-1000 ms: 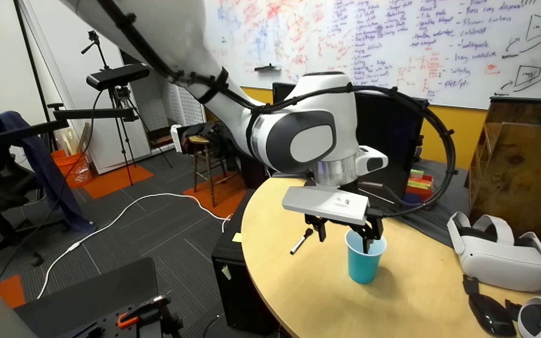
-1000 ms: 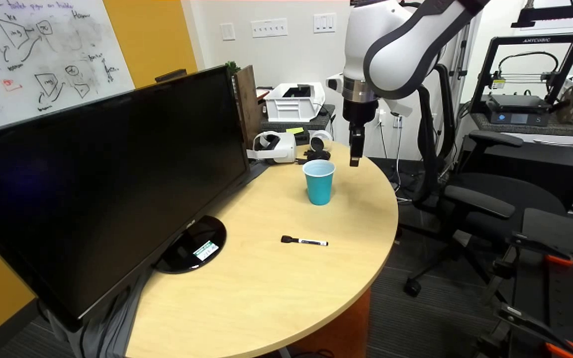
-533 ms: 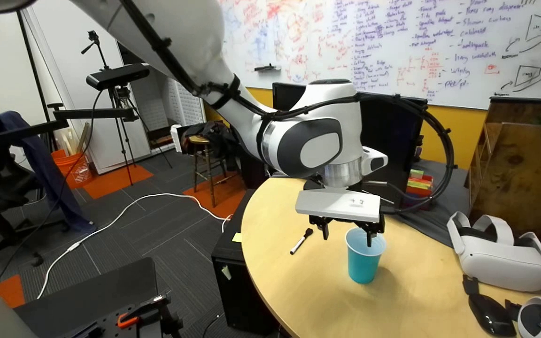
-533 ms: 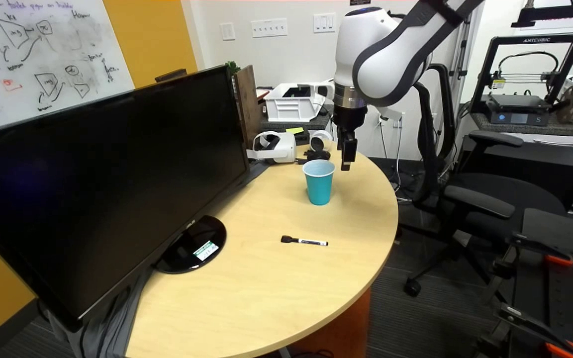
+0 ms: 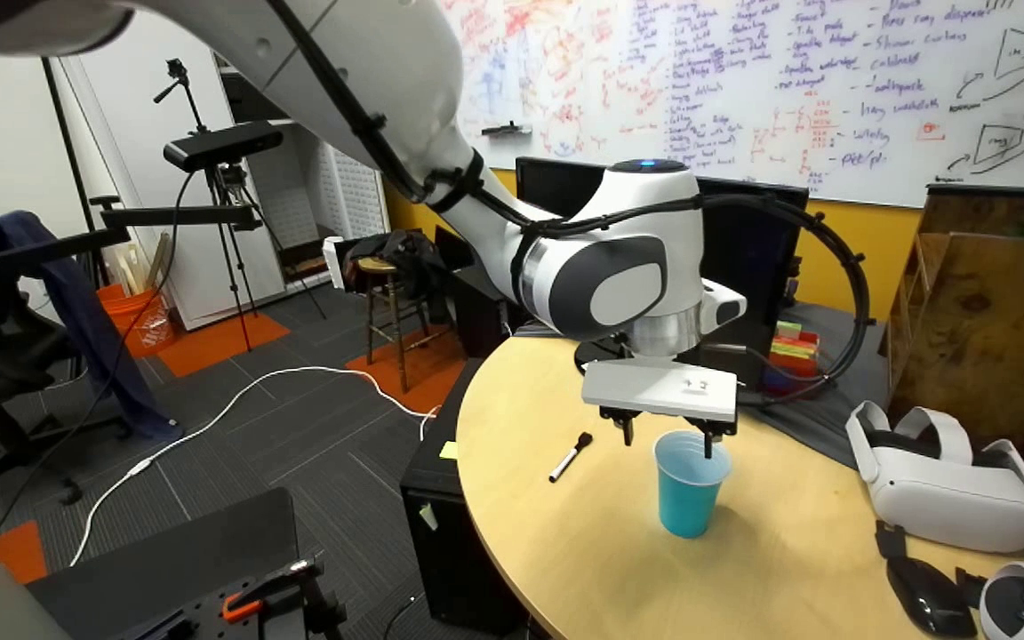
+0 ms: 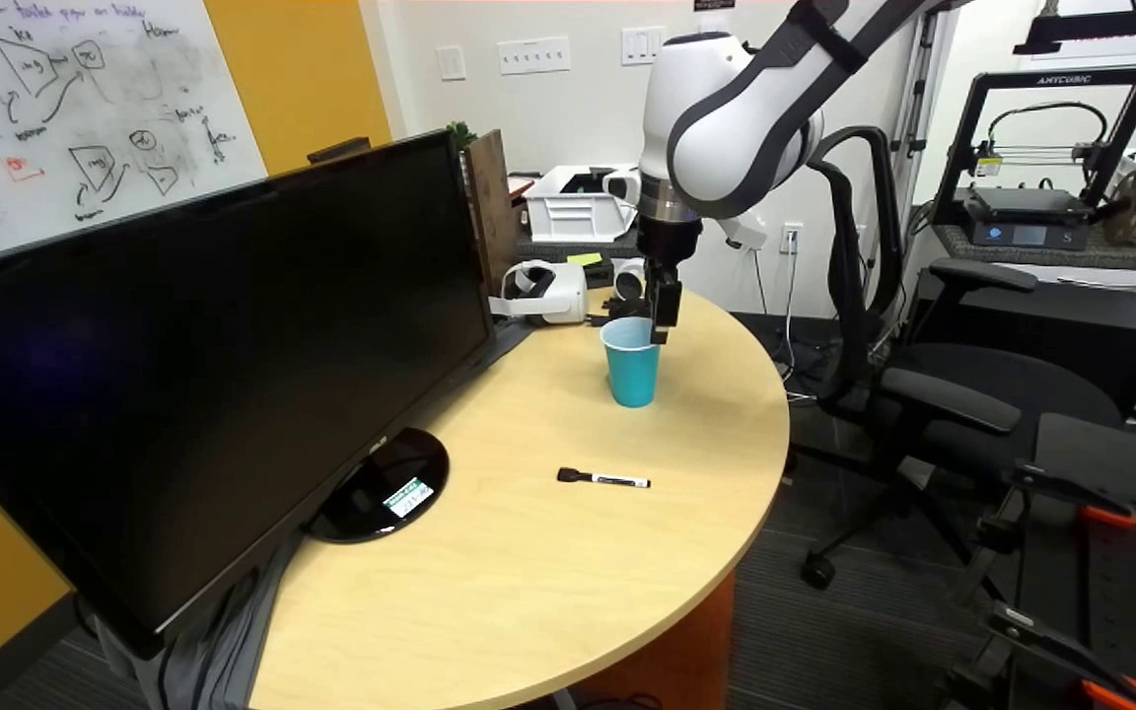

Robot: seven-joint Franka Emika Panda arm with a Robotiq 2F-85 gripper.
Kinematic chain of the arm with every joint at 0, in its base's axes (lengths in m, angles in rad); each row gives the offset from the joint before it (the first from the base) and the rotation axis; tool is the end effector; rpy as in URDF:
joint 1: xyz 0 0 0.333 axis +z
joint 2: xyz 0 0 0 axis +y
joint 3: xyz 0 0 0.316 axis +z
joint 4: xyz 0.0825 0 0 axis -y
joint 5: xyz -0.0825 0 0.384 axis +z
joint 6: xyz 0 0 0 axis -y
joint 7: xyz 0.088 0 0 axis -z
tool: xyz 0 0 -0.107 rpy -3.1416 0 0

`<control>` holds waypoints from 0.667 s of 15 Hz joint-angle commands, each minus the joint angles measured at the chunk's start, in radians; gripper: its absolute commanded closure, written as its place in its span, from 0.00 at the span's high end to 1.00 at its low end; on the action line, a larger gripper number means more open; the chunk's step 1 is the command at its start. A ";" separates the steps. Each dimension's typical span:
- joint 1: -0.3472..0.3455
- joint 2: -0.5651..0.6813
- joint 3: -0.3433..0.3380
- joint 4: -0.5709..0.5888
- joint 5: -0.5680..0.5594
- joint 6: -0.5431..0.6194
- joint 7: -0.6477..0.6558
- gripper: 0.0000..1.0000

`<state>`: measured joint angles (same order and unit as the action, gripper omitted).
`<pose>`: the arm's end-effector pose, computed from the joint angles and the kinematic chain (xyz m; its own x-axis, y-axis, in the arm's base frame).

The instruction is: Move the blue cup to the left side of the desk

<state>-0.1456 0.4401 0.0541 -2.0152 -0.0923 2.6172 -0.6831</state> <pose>0.6180 -0.0558 0.2479 0.7813 0.6157 0.1026 0.6032 -0.7870 0.1293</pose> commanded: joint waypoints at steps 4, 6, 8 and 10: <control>-0.033 0.139 0.045 0.133 0.022 -0.007 -0.035 1.00; -0.037 0.167 0.056 0.156 0.021 -0.016 -0.039 1.00; -0.036 0.191 0.062 0.176 0.017 -0.021 -0.033 1.00; -0.038 0.208 0.069 0.193 0.016 -0.025 -0.034 0.77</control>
<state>-0.1624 0.6134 0.0980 -1.8752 -0.0891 2.6167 -0.6833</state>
